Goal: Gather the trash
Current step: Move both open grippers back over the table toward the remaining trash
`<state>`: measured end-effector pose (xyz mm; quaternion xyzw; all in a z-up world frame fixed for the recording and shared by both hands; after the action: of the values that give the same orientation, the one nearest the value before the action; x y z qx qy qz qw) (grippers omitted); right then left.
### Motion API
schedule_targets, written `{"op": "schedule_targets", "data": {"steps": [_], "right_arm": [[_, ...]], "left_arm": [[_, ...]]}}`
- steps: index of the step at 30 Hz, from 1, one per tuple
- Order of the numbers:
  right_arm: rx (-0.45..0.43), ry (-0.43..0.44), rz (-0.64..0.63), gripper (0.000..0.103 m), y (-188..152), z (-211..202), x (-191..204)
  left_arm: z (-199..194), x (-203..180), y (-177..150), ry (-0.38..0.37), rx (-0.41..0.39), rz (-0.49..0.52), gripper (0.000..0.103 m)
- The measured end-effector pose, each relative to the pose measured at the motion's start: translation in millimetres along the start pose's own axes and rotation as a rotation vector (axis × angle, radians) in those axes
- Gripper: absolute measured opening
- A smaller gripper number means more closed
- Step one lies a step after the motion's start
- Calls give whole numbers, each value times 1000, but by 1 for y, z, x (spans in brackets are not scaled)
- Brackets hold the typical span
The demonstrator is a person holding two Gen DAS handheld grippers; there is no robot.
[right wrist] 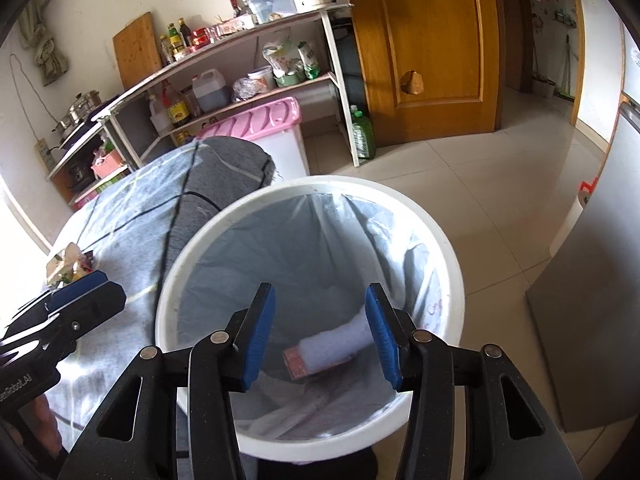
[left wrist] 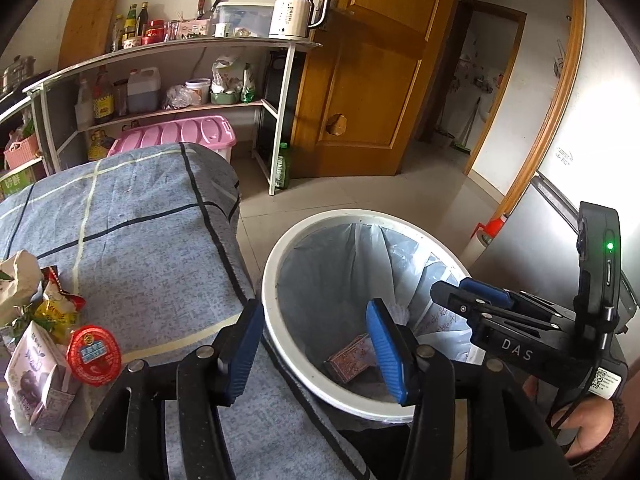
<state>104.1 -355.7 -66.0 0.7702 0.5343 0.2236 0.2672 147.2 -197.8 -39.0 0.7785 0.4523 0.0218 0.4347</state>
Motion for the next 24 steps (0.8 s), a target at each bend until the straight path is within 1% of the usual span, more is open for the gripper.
{"op": "schedule_targets", "data": {"steps": [3, 6, 9, 11, 13, 19, 24], "right_arm": [[-20, 29, 0, 48, 0, -10, 12], [-43, 60, -21, 48, 0, -22, 31], [-59, 95, -44, 48, 0, -30, 50], [-68, 120, -58, 48, -1, -35, 64], [-69, 146, -75, 48, -3, -38, 79], [-65, 209, -139, 48, -13, -42, 123], [-52, 270, -181, 48, -22, -44, 160]], "left_arm": [[-18, 10, -3, 26, -22, -16, 54], [-39, 19, -5, 70, -54, -17, 54], [-60, 32, -9, 91, -84, -39, 54], [-73, 42, -10, 125, -106, -52, 55], [-88, 52, -14, 162, -125, -61, 55], [-126, 87, -31, 235, -167, -121, 55], [-155, 115, -42, 280, -199, -171, 55]]}}
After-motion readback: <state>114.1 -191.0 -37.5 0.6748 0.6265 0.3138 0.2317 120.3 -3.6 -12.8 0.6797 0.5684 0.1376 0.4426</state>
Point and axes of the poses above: each gripper's, at about its wrist camera, not at the fingertips, and z roughly the way its jaws point, x to its left, y to its top, the point moved 6 cm from there along z, roughly the way its jaws point, and after that the axes turned 13 degrees about -y, right-handed, at the moved point
